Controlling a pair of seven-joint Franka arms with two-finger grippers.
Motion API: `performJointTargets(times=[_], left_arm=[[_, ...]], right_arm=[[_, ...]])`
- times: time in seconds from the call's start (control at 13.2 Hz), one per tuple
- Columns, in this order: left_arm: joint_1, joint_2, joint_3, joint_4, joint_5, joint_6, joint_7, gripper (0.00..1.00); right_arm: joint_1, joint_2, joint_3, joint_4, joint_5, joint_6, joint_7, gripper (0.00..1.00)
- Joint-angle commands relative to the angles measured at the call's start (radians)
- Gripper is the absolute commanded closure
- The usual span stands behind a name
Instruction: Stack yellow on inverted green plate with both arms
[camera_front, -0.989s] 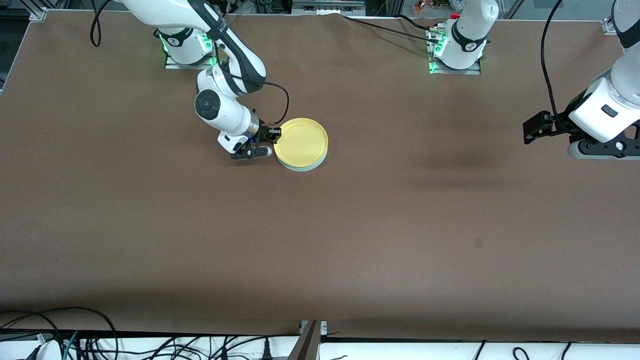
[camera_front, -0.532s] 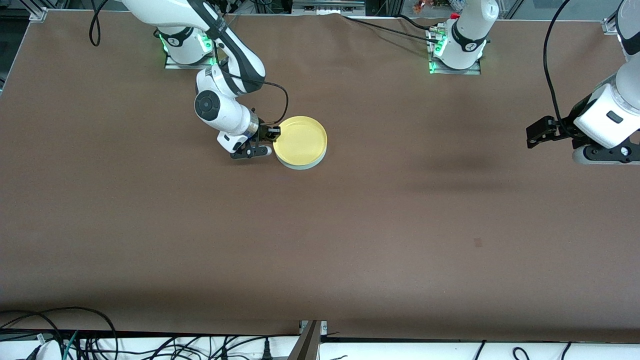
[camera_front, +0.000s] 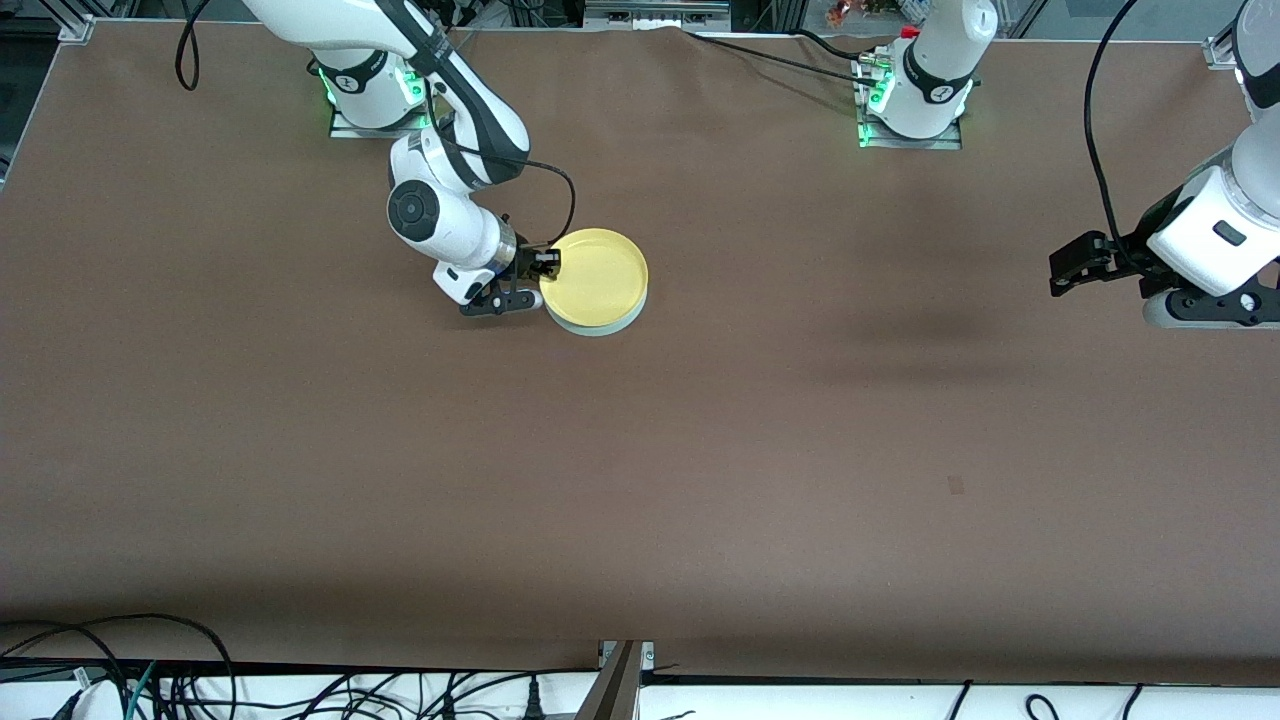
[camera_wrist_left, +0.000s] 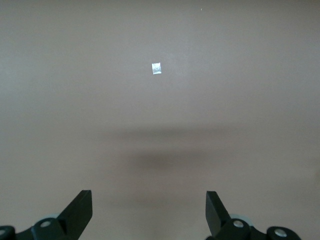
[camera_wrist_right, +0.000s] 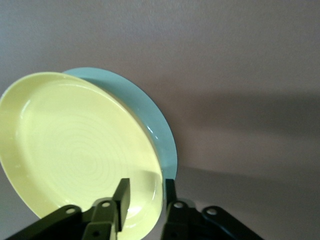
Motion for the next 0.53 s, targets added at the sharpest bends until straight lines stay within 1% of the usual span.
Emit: performJointTargets(times=[0.0, 0.08, 0.23, 0.3, 0.46], left_arm=[[-0.001, 0.013, 0.002, 0.029, -0.012, -0.009, -0.005, 0.0], [-0.001, 0.013, 0.002, 0.029, -0.014, -0.009, -0.005, 0.0], [-0.004, 0.011, -0.006, 0.029, -0.012, -0.009, -0.007, 0.0], [-0.004, 0.01, -0.006, 0.029, -0.012, -0.009, -0.007, 0.0], [-0.003, 0.011, -0.005, 0.029, -0.011, -0.009, -0.005, 0.0]], right_arm=[[0.005, -0.059, -0.038, 0.05, 0.014, -0.103, -0.017, 0.0], [0.005, -0.067, -0.07, 0.116, 0.009, -0.214, -0.017, 0.0], [0.004, -0.065, -0.164, 0.301, -0.02, -0.481, -0.028, 0.0], [0.001, -0.059, -0.207, 0.4, -0.064, -0.595, -0.036, 0.0], [-0.008, -0.053, -0.262, 0.559, -0.176, -0.77, -0.088, 0.0]])
